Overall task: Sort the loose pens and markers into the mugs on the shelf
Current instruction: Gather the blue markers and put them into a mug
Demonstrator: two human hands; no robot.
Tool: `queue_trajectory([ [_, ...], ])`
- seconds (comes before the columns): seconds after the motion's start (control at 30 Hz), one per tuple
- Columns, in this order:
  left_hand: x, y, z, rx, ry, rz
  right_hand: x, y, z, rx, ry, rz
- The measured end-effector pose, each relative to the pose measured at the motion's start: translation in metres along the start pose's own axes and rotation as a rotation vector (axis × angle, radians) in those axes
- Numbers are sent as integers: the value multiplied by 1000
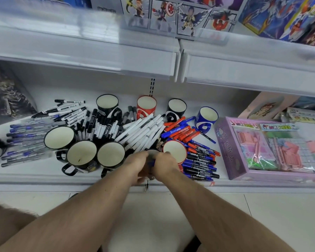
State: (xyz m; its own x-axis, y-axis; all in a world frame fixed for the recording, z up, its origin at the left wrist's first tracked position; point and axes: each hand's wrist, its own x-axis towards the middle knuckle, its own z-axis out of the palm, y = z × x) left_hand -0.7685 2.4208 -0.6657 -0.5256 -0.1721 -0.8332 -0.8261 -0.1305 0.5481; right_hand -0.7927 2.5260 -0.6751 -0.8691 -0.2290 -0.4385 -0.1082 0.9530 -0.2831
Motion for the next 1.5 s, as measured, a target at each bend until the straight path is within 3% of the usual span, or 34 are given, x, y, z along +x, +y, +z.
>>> queue_trajectory([
  [0.07,9,1,-4,15,139,113,3,-5,7,76,-29,-35],
  [0.2,6,12,-2,347,326,477,-13,18,-6,233,61,-97],
  [0.3,-1,24,14,408,264,667,-10,73,-31,167,232,-20],
  [0.47,7,42,38,501,129,737,8,169,-64,303,425,343],
  [0.57,16,54,40,515,160,735,35,167,-70,159,331,188],
  [0.73,18,76,30,536,151,684,112,101,-71,-81,90,-194],
  [0.93,19,75,12,162,173,486,166,65,-56,-232,-114,-174],
  [1.0,17,74,9,65,173,438,179,63,-47,-399,-138,-214],
  [1.07,18,74,5,22,162,405,185,64,-42,-544,-69,-276],
  [1.23,32,73,-4,-150,67,252,159,61,-73,-267,173,-345],
  [1.33,38,74,-2,-348,-88,74,106,47,-81,-31,404,-585],
  [1.43,41,76,-2,-452,-351,-6,47,34,-59,5,379,-841],
  [1.5,34,76,-1,-417,-343,9,28,28,-43,-77,354,-878],
])
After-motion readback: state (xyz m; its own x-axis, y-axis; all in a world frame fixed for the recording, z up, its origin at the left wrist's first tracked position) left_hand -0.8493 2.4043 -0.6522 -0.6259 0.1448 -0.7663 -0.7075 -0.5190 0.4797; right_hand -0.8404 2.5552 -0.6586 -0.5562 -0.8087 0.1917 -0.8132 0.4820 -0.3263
